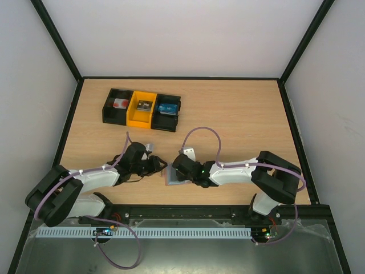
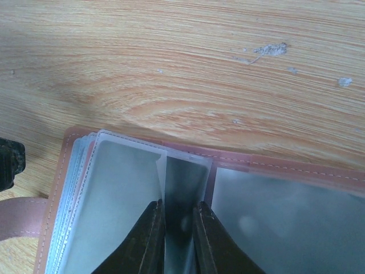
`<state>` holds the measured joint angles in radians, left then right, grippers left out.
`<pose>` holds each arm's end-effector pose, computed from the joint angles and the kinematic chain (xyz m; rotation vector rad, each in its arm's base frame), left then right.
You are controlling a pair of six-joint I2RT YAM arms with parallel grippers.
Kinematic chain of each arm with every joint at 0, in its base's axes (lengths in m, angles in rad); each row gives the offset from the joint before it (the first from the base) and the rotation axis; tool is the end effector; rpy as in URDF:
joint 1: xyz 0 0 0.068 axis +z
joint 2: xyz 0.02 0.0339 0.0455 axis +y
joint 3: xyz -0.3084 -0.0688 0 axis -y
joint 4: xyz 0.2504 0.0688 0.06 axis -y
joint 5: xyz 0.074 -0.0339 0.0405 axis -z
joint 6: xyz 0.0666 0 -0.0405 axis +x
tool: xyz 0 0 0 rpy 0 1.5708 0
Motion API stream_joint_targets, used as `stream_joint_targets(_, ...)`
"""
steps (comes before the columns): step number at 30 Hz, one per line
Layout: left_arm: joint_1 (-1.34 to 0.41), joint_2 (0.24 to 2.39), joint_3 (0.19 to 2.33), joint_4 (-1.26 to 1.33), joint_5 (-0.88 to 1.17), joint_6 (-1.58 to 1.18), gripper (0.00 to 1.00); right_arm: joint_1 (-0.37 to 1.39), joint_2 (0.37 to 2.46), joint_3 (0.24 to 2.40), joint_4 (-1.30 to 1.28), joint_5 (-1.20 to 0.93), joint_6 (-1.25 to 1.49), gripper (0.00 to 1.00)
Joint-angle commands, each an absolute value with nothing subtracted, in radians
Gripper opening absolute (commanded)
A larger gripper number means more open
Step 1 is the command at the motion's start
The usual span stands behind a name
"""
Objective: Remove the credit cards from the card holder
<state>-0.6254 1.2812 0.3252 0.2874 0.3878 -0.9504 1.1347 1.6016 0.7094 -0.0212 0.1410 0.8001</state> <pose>0.1732 -0.1561 0.1550 -0.1696 2.5026 -1.2033 0.1432 0.2851 0.1537 -0.3694 2.5614 0.6229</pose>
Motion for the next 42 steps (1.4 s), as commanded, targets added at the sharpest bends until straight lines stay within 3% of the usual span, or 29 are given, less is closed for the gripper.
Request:
stream_joint_targets(1,-0.629,1.267,0.32,0.269,0.372,-0.939,0.37,1.14,1.612,0.689,-0.03,0.181,0.795,0.13)
stream_joint_targets(8,-0.63,1.265,0.322,0.282,0.383,-0.948,0.37,1.14,1.602,0.67,0.0,0.166,0.792,0.02)
stream_joint_targets(29,-0.629,1.278,0.389,0.288,0.385,-0.967,0.38,1.138,1.523,0.542,0.18,0.175,0.829,0.02)
stream_joint_targets(42,-0.633,1.324,0.346,0.584,0.494,-1.101,0.62,1.128,1.509,0.493,0.229,0.161,0.851,0.02)
